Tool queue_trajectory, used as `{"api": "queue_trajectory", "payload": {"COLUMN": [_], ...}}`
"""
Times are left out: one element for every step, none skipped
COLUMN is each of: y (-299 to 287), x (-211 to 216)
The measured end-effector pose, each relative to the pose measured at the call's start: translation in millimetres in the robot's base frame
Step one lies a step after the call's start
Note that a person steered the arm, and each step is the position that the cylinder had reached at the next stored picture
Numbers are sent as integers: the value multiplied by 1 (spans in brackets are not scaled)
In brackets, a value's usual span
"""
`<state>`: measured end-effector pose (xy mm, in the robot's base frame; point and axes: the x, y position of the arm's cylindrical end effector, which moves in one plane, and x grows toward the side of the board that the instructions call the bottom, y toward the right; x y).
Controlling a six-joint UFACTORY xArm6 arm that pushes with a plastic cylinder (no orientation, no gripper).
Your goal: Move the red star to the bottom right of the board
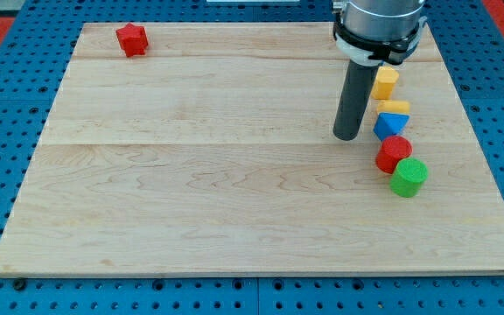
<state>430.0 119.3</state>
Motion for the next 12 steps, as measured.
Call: {"api": "queue_trajectory", "payload": {"y": [0, 0, 6, 3, -86, -110, -174, -284, -262, -250, -261, -308], "x": [0, 0, -26, -86, -177, -236, -236, -230, -154, -183, -233, -232]}}
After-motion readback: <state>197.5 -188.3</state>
